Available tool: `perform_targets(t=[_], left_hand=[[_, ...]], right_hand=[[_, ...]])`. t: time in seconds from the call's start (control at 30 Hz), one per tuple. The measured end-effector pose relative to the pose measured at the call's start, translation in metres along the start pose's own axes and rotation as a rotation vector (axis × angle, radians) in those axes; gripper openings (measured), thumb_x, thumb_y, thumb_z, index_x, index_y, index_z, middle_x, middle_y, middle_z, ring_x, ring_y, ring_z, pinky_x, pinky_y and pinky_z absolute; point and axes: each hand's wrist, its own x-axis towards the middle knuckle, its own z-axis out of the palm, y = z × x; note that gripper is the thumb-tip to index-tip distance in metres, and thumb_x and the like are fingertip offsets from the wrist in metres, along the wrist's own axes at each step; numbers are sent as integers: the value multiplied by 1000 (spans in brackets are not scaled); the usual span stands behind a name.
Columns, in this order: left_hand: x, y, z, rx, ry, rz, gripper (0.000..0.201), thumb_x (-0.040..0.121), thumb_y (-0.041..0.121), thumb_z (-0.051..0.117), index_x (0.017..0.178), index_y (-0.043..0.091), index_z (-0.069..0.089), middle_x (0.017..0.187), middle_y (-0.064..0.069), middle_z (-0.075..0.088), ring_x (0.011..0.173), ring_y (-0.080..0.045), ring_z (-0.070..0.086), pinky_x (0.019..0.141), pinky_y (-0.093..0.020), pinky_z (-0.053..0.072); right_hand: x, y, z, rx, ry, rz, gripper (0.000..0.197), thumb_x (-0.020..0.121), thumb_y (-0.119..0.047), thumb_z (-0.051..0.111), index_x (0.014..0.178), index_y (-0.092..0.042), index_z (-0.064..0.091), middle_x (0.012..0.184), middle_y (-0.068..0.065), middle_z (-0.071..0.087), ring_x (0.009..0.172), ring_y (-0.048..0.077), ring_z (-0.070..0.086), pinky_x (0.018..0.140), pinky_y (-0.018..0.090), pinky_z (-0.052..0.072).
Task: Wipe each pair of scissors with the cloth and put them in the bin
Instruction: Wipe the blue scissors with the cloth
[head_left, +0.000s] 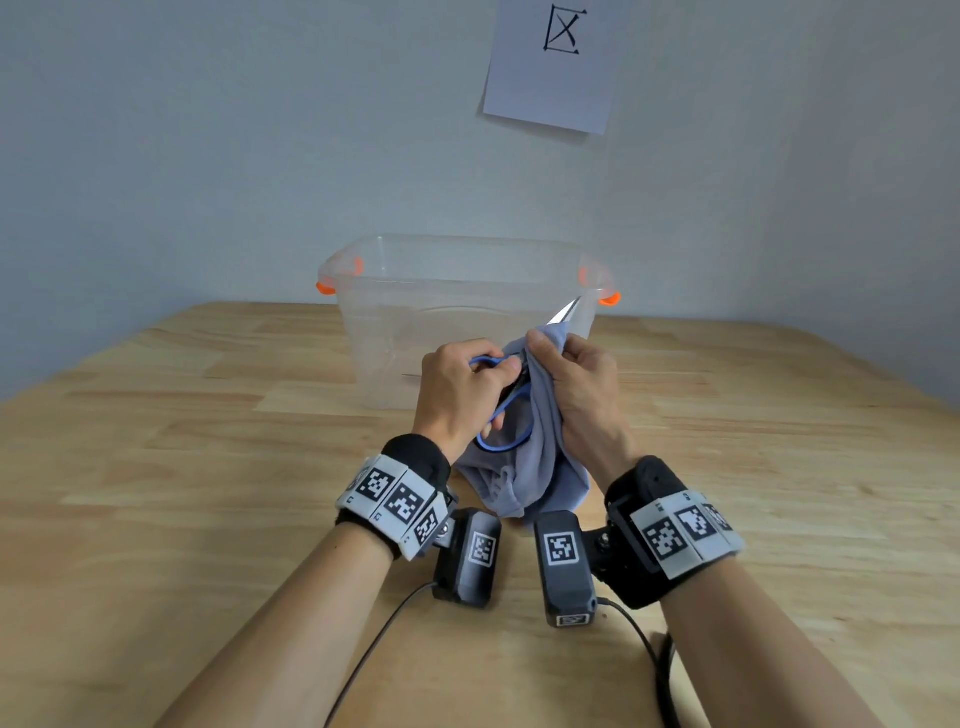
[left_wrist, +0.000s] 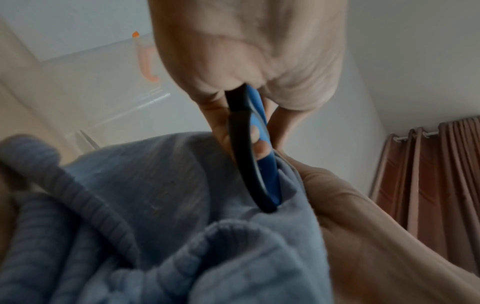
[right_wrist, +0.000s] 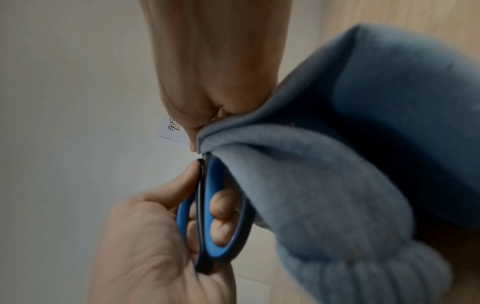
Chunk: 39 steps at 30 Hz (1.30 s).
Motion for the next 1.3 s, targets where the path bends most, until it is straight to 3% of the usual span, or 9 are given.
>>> perform_targets(t=[0.17, 0.3, 0.47, 0.6, 0.8, 1.0, 1.1, 1.2, 1.3], left_hand=[[1, 2, -2, -46, 22, -9, 23, 91, 8, 67, 71, -4, 65, 43, -9, 47, 31, -26, 45, 36, -23, 36], [0, 3, -5, -74, 0, 38, 20, 91, 8, 68, 76, -5, 68, 48, -16, 50, 36, -26, 47, 38, -24, 37], [-4, 8, -1, -28, 24, 133, 19, 89, 6, 68, 73, -4, 68, 67, -28, 60, 48, -17, 52, 44, -19, 40], [-4, 7, -2, -44, -6, 87, 23, 91, 8, 66, 72, -4, 67, 55, -27, 54, 40, -28, 49, 42, -26, 40], [1, 4, -7, -101, -8, 18, 23, 92, 8, 66, 75, -8, 65, 49, -15, 50, 35, -27, 45, 37, -23, 36], [1, 4, -7, -58, -27, 42, 21, 92, 8, 66, 76, -5, 67, 47, -16, 50, 35, -29, 45, 36, -24, 36], [-2, 5, -4, -24, -21, 110, 21, 91, 8, 67, 72, -1, 67, 49, -20, 52, 37, -30, 48, 40, -27, 38], [-3, 7, -1, 29, 11, 195, 19, 89, 7, 69, 71, 0, 69, 61, -24, 61, 46, -18, 52, 48, -24, 41], [-2, 7, -2, -7, 7, 170, 22, 90, 7, 67, 70, 0, 68, 59, -27, 58, 42, -23, 50, 44, -26, 40]], right_hand=[[1, -4, 1, -5, -63, -14, 21, 96, -12, 64, 103, 8, 63, 92, 25, 70, 79, 32, 70, 71, 37, 58], [1, -6, 9, -90, 52, -102, 40, 95, -26, 67, 89, 13, 60, 76, 22, 61, 68, 29, 59, 63, 42, 50], [5, -10, 13, -267, 172, -187, 45, 88, -46, 65, 66, -9, 52, 60, 8, 44, 59, 20, 40, 56, 40, 35], [5, -10, 3, -141, 37, -131, 34, 97, -24, 64, 85, 7, 63, 72, 16, 62, 65, 23, 59, 59, 34, 48], [5, -16, -1, -43, -134, -45, 8, 95, -1, 60, 100, 3, 64, 87, 15, 73, 77, 25, 72, 68, 31, 59], [7, -14, -4, -55, -109, -38, 13, 93, -1, 62, 103, 7, 64, 88, 20, 72, 79, 28, 70, 73, 35, 59], [9, -10, 0, -77, -10, -65, 24, 93, -15, 66, 95, 8, 64, 87, 28, 68, 78, 32, 67, 74, 44, 55], [8, -11, 5, -94, 35, -121, 39, 94, -26, 62, 84, 11, 57, 77, 22, 59, 71, 30, 59, 67, 43, 50], [9, -13, 3, -123, 0, -130, 25, 97, -21, 61, 81, -1, 63, 77, 21, 62, 73, 30, 61, 68, 43, 50]])
